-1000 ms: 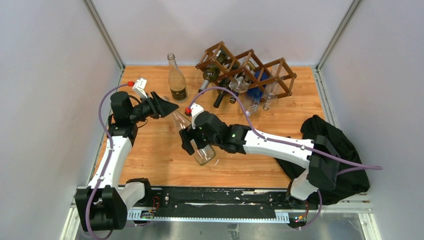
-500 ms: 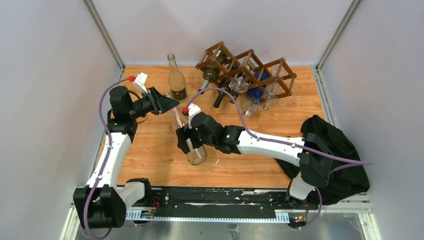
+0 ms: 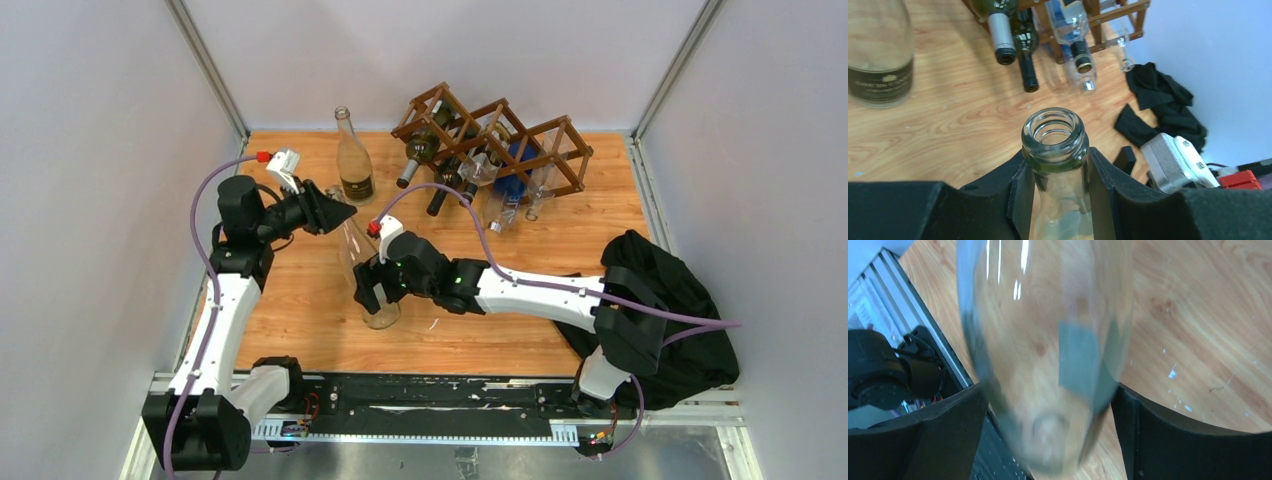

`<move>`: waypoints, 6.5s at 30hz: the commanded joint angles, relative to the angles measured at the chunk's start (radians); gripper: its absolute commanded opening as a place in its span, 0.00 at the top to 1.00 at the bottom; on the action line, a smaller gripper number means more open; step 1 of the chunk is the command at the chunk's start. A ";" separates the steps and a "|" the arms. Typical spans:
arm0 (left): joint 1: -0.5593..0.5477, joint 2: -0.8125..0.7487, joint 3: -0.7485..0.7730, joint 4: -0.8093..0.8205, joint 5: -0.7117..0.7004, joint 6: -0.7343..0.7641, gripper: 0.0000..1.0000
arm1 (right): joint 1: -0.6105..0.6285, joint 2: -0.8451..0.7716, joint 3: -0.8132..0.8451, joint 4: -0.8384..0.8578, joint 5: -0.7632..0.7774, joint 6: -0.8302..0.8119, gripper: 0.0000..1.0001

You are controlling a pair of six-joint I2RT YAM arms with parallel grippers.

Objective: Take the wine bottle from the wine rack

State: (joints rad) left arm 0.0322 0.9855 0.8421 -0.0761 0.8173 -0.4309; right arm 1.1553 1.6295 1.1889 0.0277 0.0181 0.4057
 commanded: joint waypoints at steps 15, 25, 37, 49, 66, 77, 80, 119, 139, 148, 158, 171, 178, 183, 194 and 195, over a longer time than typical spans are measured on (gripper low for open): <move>0.036 0.008 0.142 0.121 -0.344 0.417 1.00 | 0.049 -0.201 -0.241 0.066 -0.021 -0.002 0.05; 0.036 0.096 0.216 0.192 -0.490 0.619 1.00 | -0.030 -0.348 -0.230 -0.102 0.131 0.023 0.05; 0.035 0.438 0.462 0.341 -0.555 0.601 1.00 | -0.251 -0.533 -0.087 -0.370 0.225 0.011 0.05; 0.037 0.708 0.699 0.428 -0.517 0.509 1.00 | -0.532 -0.471 0.113 -0.580 0.183 0.044 0.06; 0.036 0.791 0.680 0.448 -0.509 0.477 0.66 | -0.638 -0.199 0.330 -0.638 0.205 0.128 0.08; 0.049 0.627 0.630 0.222 -0.458 0.610 0.00 | -0.664 0.051 0.623 -0.702 0.257 0.091 0.09; 0.066 0.572 0.655 0.049 -0.426 0.619 0.00 | -0.688 0.131 0.734 -0.737 0.265 0.079 0.10; 0.095 0.193 0.407 -0.512 -0.025 0.679 0.08 | -0.890 0.309 0.861 -0.751 0.316 0.014 0.97; 0.094 0.193 0.432 -0.499 -0.076 0.628 0.00 | -0.769 -0.103 0.590 -0.690 0.301 0.012 0.10; 0.095 0.178 0.409 -0.506 -0.098 0.616 0.00 | -0.536 -0.022 0.475 -0.663 0.235 0.092 0.09; 0.094 0.155 0.389 -0.491 -0.105 0.620 0.00 | -0.475 0.218 0.573 -0.659 0.222 0.131 0.13; 0.095 0.141 0.364 -0.455 -0.083 0.598 0.00 | -0.475 0.375 0.667 -0.647 0.259 0.206 0.27; 0.094 0.133 0.335 -0.435 -0.079 0.594 0.00 | -0.474 0.376 0.656 -0.633 0.263 0.241 0.56; 0.095 0.124 0.308 -0.412 -0.064 0.578 0.00 | -0.463 0.342 0.606 -0.618 0.264 0.267 0.95; 0.084 0.117 0.224 -0.359 -0.006 0.557 0.00 | -0.393 0.197 0.417 -0.524 0.263 0.374 1.00; 0.075 0.113 0.215 -0.359 -0.016 0.567 0.00 | -0.388 0.184 0.399 -0.520 0.260 0.383 1.00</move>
State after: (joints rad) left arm 0.1253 1.1175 1.0870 -0.4606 0.7769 0.1341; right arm 0.7258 1.8858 1.6405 -0.5564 0.2924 0.7406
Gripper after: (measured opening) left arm 0.997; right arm 0.376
